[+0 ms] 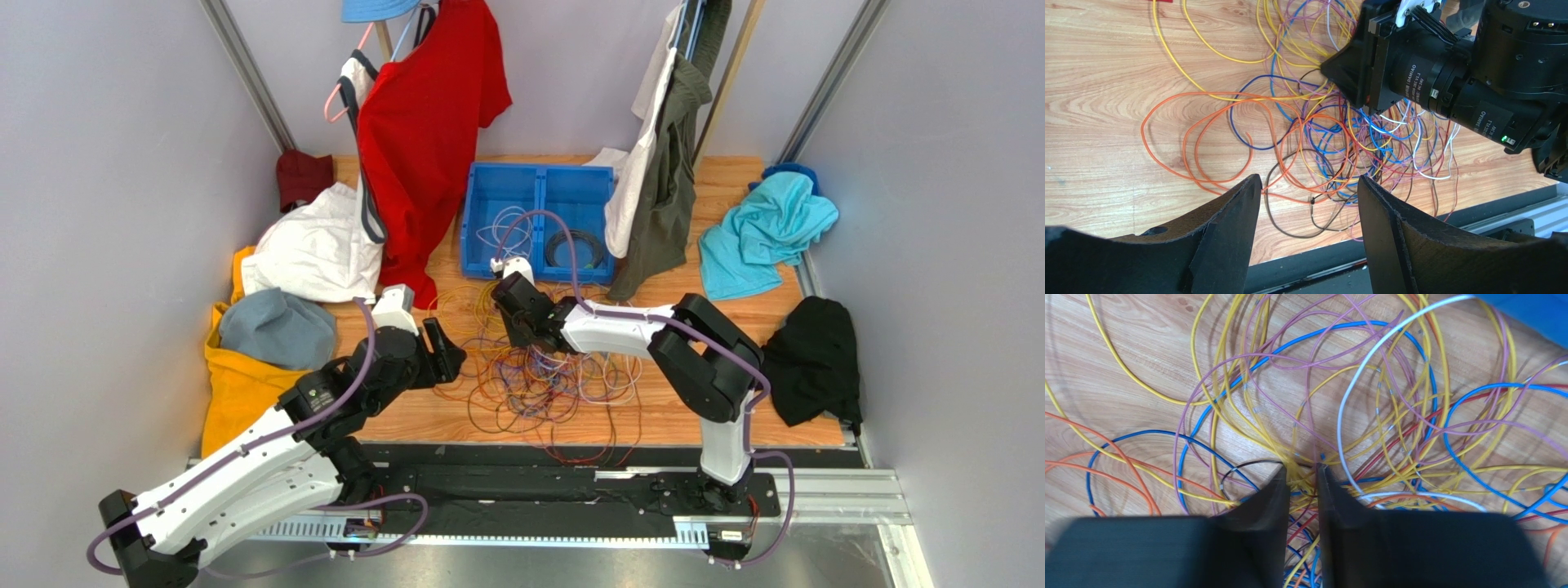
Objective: Untangle the cables
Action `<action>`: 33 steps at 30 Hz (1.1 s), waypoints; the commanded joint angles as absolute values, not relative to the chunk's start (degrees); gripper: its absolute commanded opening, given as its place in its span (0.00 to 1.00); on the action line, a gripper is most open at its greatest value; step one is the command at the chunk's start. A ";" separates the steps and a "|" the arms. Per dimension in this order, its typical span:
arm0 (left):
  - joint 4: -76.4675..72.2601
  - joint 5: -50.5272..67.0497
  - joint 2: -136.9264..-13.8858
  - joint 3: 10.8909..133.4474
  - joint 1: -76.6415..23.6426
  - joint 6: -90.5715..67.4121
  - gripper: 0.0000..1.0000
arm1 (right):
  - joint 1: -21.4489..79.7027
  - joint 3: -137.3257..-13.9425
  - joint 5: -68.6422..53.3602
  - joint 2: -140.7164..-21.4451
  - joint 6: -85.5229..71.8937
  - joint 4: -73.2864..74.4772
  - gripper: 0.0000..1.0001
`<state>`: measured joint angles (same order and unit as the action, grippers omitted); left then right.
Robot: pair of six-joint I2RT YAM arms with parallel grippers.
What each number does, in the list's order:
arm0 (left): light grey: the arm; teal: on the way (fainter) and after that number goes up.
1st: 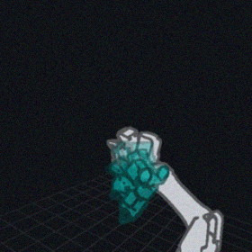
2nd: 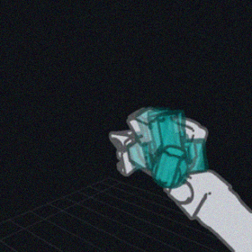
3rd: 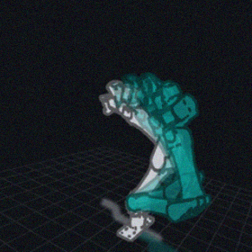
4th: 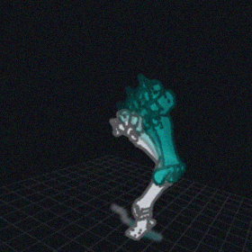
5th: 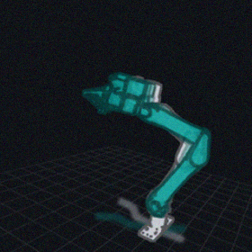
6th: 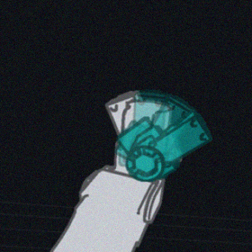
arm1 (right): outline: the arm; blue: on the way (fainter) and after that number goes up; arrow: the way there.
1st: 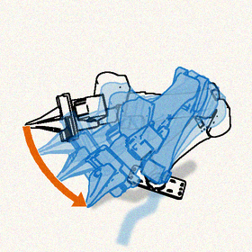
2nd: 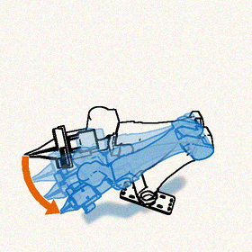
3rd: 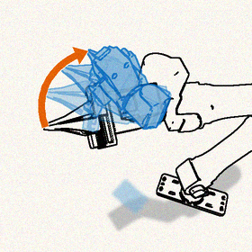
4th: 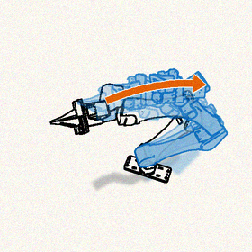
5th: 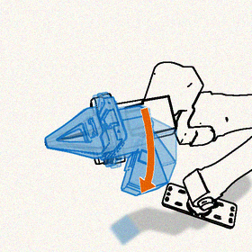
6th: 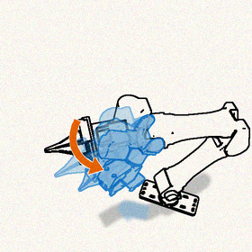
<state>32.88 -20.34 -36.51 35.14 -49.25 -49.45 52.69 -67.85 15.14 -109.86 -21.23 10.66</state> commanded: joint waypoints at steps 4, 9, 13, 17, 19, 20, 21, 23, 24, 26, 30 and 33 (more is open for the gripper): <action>33.05 -21.88 -34.02 34.89 -49.31 -50.27 0.67 | 53.87 -63.20 16.26 -97.61 -23.29 11.95 0.00; 29.81 -22.41 -30.68 34.37 -49.31 -48.52 0.66 | 59.14 -59.94 19.42 -80.19 -21.54 16.25 0.00; 26.03 -22.67 -29.09 33.31 -49.22 -47.11 0.65 | 63.27 -59.06 22.06 -63.42 -20.83 21.17 0.00; 21.80 -22.06 -30.49 33.13 -49.22 -45.44 0.64 | 64.86 -58.63 21.54 -53.19 -21.97 26.79 0.00; 18.56 -20.66 -31.37 33.66 -49.22 -43.69 0.64 | 64.86 -58.19 21.27 -48.98 -22.94 28.21 0.00; 17.41 -19.87 -32.51 34.01 -49.22 -42.81 0.64 | 64.86 -57.23 21.18 -47.91 -23.11 28.82 0.00; 15.05 -18.21 -32.95 34.62 -49.31 -41.50 0.64 | 64.86 -56.61 21.36 -46.86 -23.46 29.09 0.00; 12.14 -15.83 -34.45 35.15 -49.22 -39.91 0.64 | 64.86 -55.03 22.06 -44.48 -23.64 28.83 0.00; 8.56 -12.60 -34.98 35.16 -49.22 -38.08 0.64 | 64.86 -53.71 22.23 -43.95 -23.90 28.57 0.00; 5.55 -9.51 -36.47 35.24 -49.22 -36.92 0.64 | 64.86 -52.91 21.98 -42.98 -24.26 28.13 0.00; -1.65 -2.39 -39.19 35.24 -49.22 -34.81 0.64 | 64.86 -52.73 21.01 -42.71 -24.61 27.69 0.00; -3.51 -1.76 -42.27 35.33 -49.22 -34.28 0.64 | 64.78 -53.17 20.13 -42.28 -24.78 27.42 0.00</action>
